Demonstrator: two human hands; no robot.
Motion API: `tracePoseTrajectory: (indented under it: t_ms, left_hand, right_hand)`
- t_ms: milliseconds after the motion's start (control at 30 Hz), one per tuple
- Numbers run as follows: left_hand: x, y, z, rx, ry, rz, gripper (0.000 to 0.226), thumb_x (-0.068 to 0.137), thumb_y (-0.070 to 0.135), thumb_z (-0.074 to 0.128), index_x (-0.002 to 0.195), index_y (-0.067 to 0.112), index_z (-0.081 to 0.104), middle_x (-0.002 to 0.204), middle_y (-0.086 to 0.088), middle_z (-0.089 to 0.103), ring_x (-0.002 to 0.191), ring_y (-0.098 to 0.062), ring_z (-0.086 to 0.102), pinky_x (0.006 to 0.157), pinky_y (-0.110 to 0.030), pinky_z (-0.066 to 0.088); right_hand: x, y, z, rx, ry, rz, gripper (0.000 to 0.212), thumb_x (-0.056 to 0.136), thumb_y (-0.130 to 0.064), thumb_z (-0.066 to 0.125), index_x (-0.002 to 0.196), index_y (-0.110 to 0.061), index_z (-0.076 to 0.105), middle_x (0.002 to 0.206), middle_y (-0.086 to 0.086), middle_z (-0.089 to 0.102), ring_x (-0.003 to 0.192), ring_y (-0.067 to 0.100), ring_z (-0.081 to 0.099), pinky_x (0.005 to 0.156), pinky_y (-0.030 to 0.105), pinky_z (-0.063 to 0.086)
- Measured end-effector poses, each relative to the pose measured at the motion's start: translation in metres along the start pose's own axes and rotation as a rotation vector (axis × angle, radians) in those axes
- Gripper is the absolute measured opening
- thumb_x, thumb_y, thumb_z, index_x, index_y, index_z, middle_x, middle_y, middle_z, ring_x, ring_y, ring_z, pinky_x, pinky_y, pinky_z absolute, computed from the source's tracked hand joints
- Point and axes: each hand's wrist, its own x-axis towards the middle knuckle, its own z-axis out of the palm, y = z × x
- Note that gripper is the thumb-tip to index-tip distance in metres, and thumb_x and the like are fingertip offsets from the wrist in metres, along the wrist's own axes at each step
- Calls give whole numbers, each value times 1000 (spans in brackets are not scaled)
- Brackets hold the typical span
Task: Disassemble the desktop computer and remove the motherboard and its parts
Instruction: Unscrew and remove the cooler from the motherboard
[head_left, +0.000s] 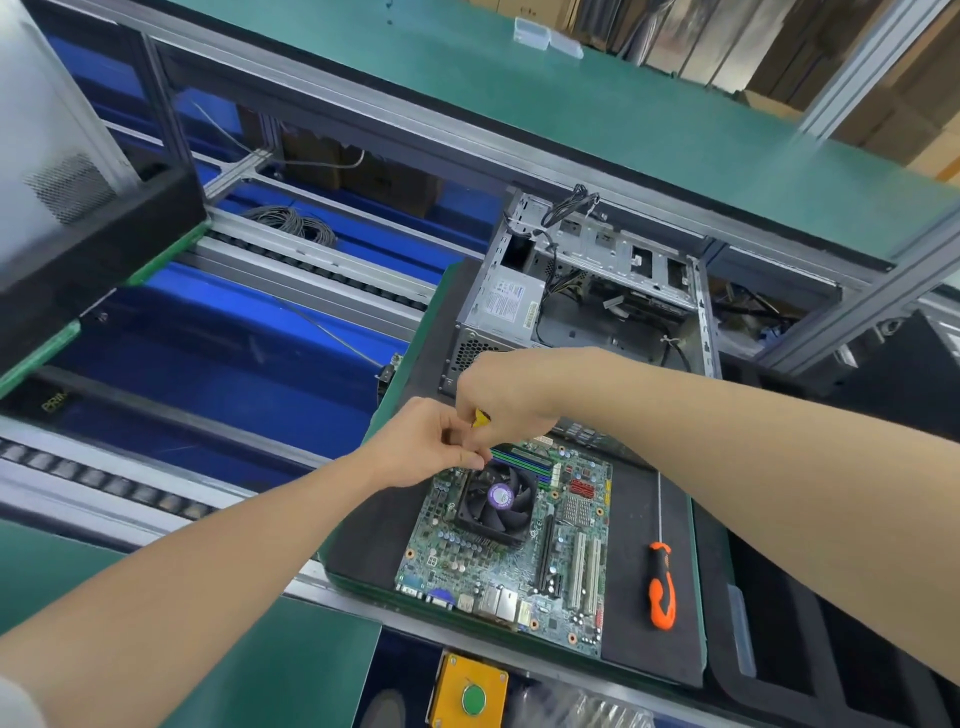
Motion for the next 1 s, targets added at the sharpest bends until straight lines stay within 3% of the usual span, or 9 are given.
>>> tracePoseTrajectory:
  t_ms: [100, 167, 267, 367, 433, 500, 733, 867, 1000]
  left_hand:
    - [-2, -1, 4, 29, 49, -27, 11, 80, 20, 89, 76, 24, 80, 80, 9, 78, 80, -4, 72, 76, -22, 55]
    - [-4, 2, 8, 52, 79, -9, 25, 79, 20, 90, 65, 36, 78, 70, 19, 73, 69, 6, 65, 62, -7, 44]
    - [-3, 3, 11, 76, 93, 30, 42, 79, 20, 89, 58, 52, 70, 67, 27, 70, 64, 9, 62, 59, -7, 41]
    - [-9, 1, 15, 98, 36, 10, 32, 73, 43, 89, 94, 53, 67, 95, 25, 66, 77, 5, 57, 71, -17, 42]
    - [-15, -11, 20, 205, -117, -38, 86, 57, 64, 90, 129, 51, 44, 130, 29, 45, 111, 11, 47, 94, -16, 39]
    - [-19, -17, 27, 344, -215, -53, 119, 46, 72, 90, 146, 47, 30, 142, 29, 38, 128, 6, 40, 107, -22, 37]
    - [-7, -4, 26, 310, -145, -36, 103, 49, 67, 93, 137, 43, 46, 134, 24, 54, 121, 0, 53, 102, -28, 48]
    - [-1, -1, 18, 251, -156, -77, 93, 49, 62, 95, 128, 50, 49, 133, 21, 56, 121, -8, 57, 101, -33, 50]
    - [-3, 3, 16, 153, -81, -81, 87, 48, 60, 96, 124, 53, 54, 123, 29, 60, 117, 2, 57, 98, -33, 49]
  right_hand:
    - [-2, 0, -1, -183, 7, -177, 21, 99, -38, 59, 93, -21, 69, 73, -8, 58, 69, 15, 56, 60, 31, 47]
    - [-3, 0, 1, -221, 5, -232, 15, 99, -34, 61, 102, -21, 70, 72, -12, 50, 70, 16, 55, 53, 27, 39]
    - [-7, 2, 8, -237, 54, -238, 13, 98, -32, 62, 106, -24, 69, 76, -10, 48, 73, 21, 58, 48, 27, 31]
    - [-22, 10, 17, -146, 174, -195, 17, 95, -37, 67, 106, -24, 70, 76, -9, 52, 72, 17, 53, 55, 30, 42]
    - [-35, 24, 25, 50, 305, -80, 20, 92, -41, 71, 97, -22, 70, 75, -9, 61, 71, 13, 55, 59, 31, 44]
    - [-47, 38, 42, 306, 407, 103, 23, 92, -45, 71, 93, -23, 65, 77, -10, 64, 74, 14, 59, 58, 30, 42]
    - [-54, 31, 135, 726, 409, 465, 33, 103, -48, 51, 121, -20, 52, 90, 11, 70, 75, 28, 69, 73, 43, 58]
    - [-55, 28, 152, 901, 468, 519, 25, 106, -48, 45, 115, -25, 42, 90, 11, 67, 73, 29, 69, 63, 38, 53]
    - [-64, 31, 152, 879, 454, 476, 29, 105, -51, 41, 110, -23, 46, 85, 8, 67, 74, 28, 69, 67, 40, 54]
